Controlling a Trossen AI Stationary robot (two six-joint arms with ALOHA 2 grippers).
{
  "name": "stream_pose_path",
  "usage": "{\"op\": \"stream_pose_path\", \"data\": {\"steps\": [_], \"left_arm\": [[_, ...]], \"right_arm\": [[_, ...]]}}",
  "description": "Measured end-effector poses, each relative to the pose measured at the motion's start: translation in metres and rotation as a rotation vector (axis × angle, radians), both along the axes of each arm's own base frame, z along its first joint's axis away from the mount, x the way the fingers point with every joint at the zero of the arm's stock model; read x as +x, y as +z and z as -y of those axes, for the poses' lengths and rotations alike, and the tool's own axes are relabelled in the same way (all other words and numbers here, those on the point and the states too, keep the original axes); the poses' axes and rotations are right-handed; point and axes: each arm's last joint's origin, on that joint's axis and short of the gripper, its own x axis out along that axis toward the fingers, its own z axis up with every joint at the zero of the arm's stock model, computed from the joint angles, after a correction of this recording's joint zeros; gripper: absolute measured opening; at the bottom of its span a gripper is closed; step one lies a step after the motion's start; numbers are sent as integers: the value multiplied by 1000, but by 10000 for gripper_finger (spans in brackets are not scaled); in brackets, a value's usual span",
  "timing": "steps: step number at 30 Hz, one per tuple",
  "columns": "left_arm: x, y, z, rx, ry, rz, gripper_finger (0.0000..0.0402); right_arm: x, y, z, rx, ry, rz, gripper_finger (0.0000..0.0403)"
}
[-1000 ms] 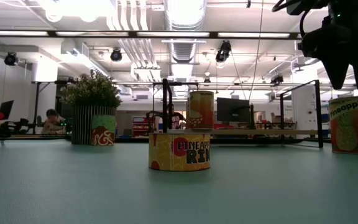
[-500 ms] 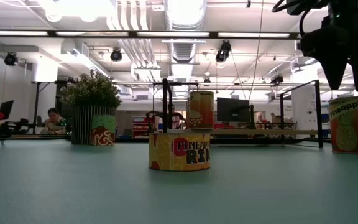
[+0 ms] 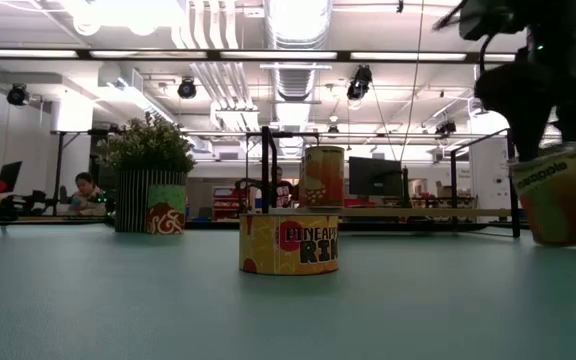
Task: Pick and place cans onto a shelf
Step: Put the orange can on the shelf
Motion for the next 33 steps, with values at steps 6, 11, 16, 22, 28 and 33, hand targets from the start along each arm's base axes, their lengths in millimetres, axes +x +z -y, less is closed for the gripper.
{"op": "stream_pose_path", "data": {"steps": [6,11,16,22,28,33], "left_arm": [[0,0,0,6,0,3,0],[0,0,0,6,0,3,0],[0,0,0,6,0,3,0],[0,0,0,6,0,3,0],[0,0,0,6,0,2,0],[0,0,0,7,0,2,0]], "right_arm": [[0,-1,0,-7,4,-2,364],[-2,6,3,-21,23,-18,364],[-7,15,7,-55,17,-74,364],[-6,19,8,-37,9,-49,364],[-3,23,8,-39,-7,-20,364],[-5,17,8,-38,-21,-39,364]]}}
